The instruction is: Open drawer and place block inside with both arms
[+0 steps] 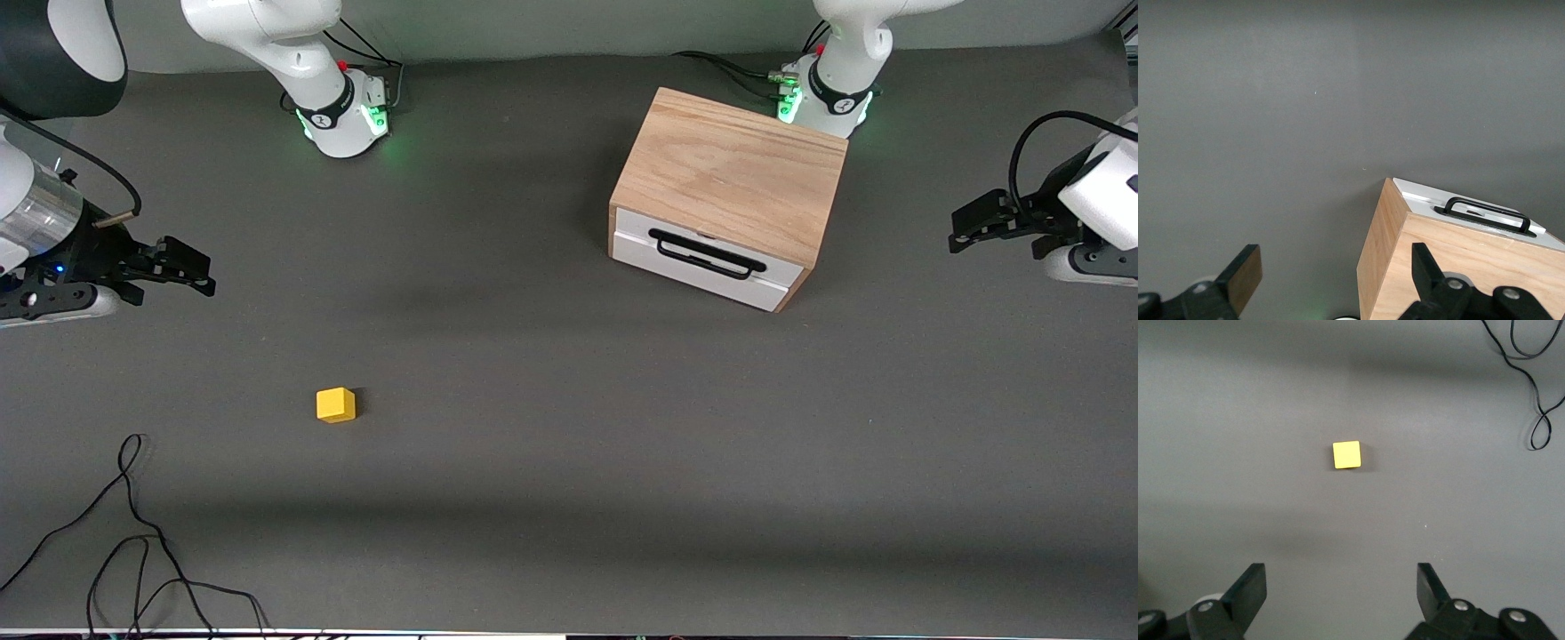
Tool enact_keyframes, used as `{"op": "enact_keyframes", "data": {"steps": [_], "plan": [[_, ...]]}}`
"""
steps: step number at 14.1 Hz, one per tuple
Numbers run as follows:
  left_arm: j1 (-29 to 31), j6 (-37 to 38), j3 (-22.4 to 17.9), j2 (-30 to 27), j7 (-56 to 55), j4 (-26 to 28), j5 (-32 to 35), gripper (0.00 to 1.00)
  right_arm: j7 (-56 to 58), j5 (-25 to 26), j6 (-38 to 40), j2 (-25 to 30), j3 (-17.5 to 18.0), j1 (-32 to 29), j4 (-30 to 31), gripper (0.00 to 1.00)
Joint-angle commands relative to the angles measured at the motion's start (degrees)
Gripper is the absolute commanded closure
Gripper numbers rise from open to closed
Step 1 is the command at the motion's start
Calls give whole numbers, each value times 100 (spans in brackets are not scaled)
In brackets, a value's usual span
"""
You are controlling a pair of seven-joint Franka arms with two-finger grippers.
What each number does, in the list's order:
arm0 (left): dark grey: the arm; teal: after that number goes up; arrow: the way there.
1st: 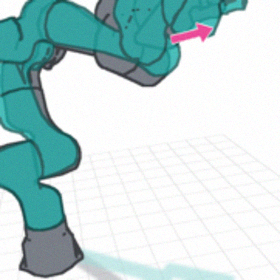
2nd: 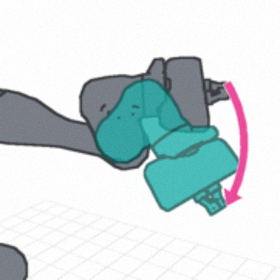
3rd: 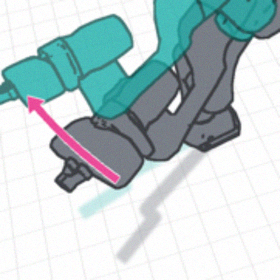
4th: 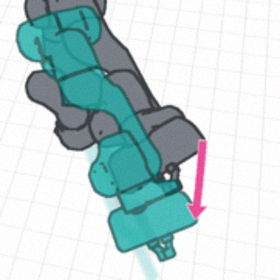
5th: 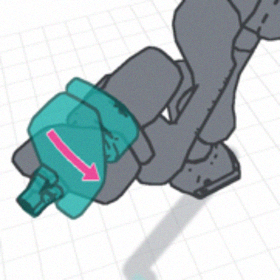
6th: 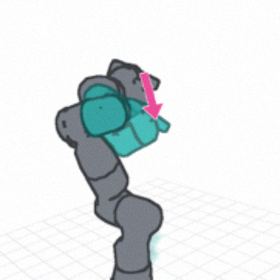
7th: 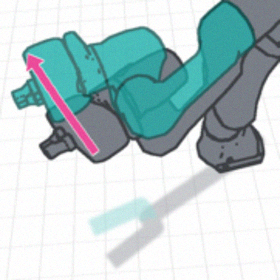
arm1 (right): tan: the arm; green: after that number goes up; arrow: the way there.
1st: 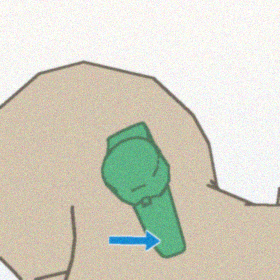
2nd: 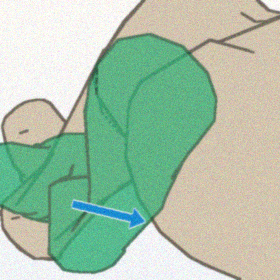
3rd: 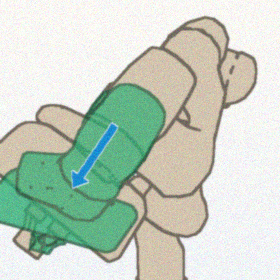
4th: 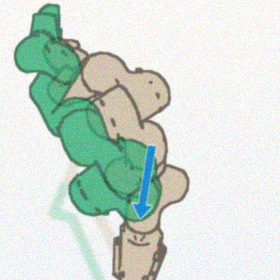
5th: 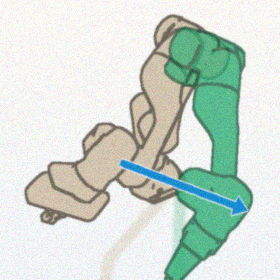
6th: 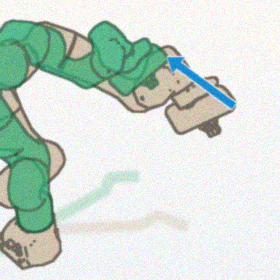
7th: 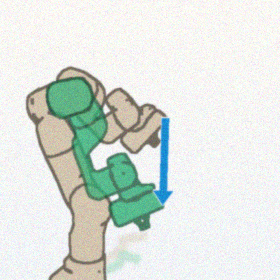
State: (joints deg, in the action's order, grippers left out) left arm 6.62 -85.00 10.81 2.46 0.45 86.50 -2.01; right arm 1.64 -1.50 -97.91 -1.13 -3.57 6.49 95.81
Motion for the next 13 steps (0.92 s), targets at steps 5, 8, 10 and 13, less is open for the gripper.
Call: {"op": "enact_keyframes", "data": {"steps": [5, 8, 10, 13], "plan": [[6, 230, 27, 26, 114, -54, 43, 0, -15, -44, 114, -133, -12, -60, -151, 0], [6, 238, 27, 26, 9, -54, 43, 1, -15, -52, 105, -133, -12, -51, -151, 0], [-2, 238, 27, 26, -9, -54, 43, 2, -76, -61, 61, -159, -3, -42, -159, 0], [-46, 300, 35, 35, -262, -54, 43, 2, -76, -70, 26, -185, -12, -51, -168, 0]]}}
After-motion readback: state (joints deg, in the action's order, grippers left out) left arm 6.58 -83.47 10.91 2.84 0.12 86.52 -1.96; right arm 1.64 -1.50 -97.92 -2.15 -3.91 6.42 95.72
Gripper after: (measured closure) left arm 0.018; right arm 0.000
